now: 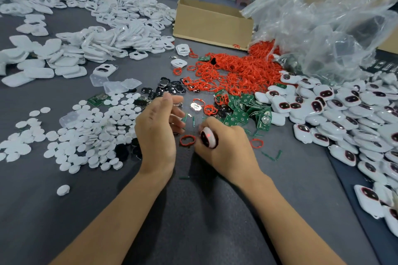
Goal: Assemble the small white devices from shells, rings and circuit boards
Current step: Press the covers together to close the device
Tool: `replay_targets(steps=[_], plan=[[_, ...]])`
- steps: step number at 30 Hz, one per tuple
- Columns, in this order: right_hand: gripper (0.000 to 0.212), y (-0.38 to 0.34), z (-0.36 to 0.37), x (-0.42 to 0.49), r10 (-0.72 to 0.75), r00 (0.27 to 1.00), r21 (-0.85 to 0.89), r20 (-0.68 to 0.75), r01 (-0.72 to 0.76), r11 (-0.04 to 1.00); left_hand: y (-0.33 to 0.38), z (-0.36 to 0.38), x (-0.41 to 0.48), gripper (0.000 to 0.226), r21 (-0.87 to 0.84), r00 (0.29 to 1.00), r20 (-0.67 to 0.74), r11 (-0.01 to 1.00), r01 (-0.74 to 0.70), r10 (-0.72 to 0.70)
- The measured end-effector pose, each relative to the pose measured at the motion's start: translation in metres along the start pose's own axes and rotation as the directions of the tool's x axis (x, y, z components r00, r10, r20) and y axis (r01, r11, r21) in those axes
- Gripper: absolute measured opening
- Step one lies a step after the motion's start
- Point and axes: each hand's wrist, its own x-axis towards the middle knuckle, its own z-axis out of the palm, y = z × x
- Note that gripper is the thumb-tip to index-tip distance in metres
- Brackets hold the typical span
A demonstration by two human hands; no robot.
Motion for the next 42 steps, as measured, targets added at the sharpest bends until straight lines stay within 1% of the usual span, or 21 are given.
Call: replay_targets(steps=[4,6,8,9,12,13,15,18,21,23,24,26,27,30,31,33,36,39,40,41,42], plan=[[0.028,-0.001,-0.002,0.004,0.034,0.999,0.056,-0.021,-0.033,0.998,0.001,0.000,-0.001,0.037,-0.010,1.000,-0.012,1.000,0.010,-0.010],[0.033,-0.004,-0.008,0.008,0.047,0.986,0.124,-0.163,-0.027,0.992,0.001,-0.001,-0.001,0.038,-0.006,1.000,-0.011,1.000,0.011,-0.011],[0.037,-0.006,-0.011,0.009,0.066,0.946,0.188,-0.317,-0.006,0.982,0.001,-0.001,-0.001,0.038,-0.005,1.000,-0.011,1.000,0.010,-0.010],[0.041,-0.007,-0.012,0.008,0.079,0.941,0.197,-0.329,-0.014,0.980,0.001,-0.001,-0.001,0.038,-0.008,1.000,-0.013,1.000,0.011,-0.011],[0.051,-0.008,-0.008,0.006,0.080,0.972,0.147,-0.223,-0.048,0.988,0.001,0.000,-0.001,0.038,-0.017,1.000,-0.016,1.000,0.020,-0.020],[0.051,-0.009,-0.007,0.005,0.074,0.972,0.152,-0.224,-0.040,0.988,0.001,0.000,-0.001,0.038,-0.018,1.000,-0.015,1.000,0.023,-0.024],[0.047,-0.009,-0.007,0.007,0.070,0.962,0.204,-0.263,-0.016,0.979,0.001,0.000,0.001,0.038,-0.015,1.000,-0.020,1.000,0.024,-0.024],[0.044,-0.011,-0.001,0.008,0.034,0.993,0.130,-0.115,-0.019,0.991,0.000,0.000,-0.001,0.039,-0.014,0.999,-0.025,0.999,0.028,-0.029],[0.032,-0.007,0.001,0.006,0.033,0.981,0.150,-0.189,-0.004,0.989,0.002,0.001,0.000,0.039,-0.027,0.999,-0.017,0.999,0.031,-0.031],[0.032,-0.009,0.000,0.007,0.036,0.994,0.120,-0.104,-0.023,0.992,0.001,0.001,-0.001,0.039,-0.026,0.999,-0.032,0.999,0.031,-0.032],[0.031,-0.010,-0.001,0.008,0.038,0.993,0.105,-0.110,-0.026,0.994,0.002,0.001,-0.001,0.039,-0.027,0.999,-0.034,0.999,0.032,-0.033],[0.024,-0.009,-0.004,0.009,0.019,0.952,0.103,-0.305,0.013,0.995,0.003,0.001,0.000,0.038,-0.039,0.999,-0.034,0.999,0.031,-0.033],[0.022,-0.009,-0.005,0.010,0.009,0.935,0.069,-0.355,0.017,0.997,0.003,0.001,0.001,0.038,-0.040,0.999,-0.035,0.999,0.022,-0.023],[0.027,-0.009,-0.001,0.008,0.024,0.995,-0.077,-0.102,-0.032,0.997,0.002,0.001,-0.001,0.038,-0.013,0.998,-0.054,1.000,0.008,-0.008],[0.029,-0.007,-0.002,0.008,0.047,0.991,-0.100,-0.124,-0.059,0.993,0.003,0.001,-0.001,0.037,-0.012,0.999,-0.050,1.000,0.008,-0.008],[0.027,-0.008,-0.006,0.011,0.074,0.953,-0.124,-0.295,-0.115,0.986,0.004,0.001,0.000,0.036,-0.009,0.999,-0.045,1.000,0.000,0.000],[0.010,-0.017,-0.012,0.017,0.011,0.886,-0.070,-0.464,-0.050,0.996,0.002,0.001,-0.002,0.033,0.002,0.999,-0.044,1.000,-0.021,0.021],[0.013,-0.022,-0.011,0.012,-0.013,0.835,0.023,-0.551,0.030,0.999,0.002,0.002,-0.003,0.032,-0.005,0.999,-0.020,1.000,-0.028,0.028],[0.014,-0.019,-0.011,0.011,-0.004,0.872,0.022,-0.490,0.017,1.000,0.003,0.003,-0.003,0.032,-0.008,1.000,-0.016,1.000,-0.026,0.026],[0.014,-0.016,-0.009,0.012,0.013,0.942,-0.041,-0.335,-0.028,0.999,0.003,0.003,-0.003,0.032,-0.010,1.000,-0.018,1.000,-0.020,0.020],[0.014,-0.014,-0.005,0.011,0.030,0.992,-0.115,-0.121,-0.044,0.992,0.002,0.003,-0.003,0.032,-0.013,1.000,-0.022,1.000,-0.013,0.013]])
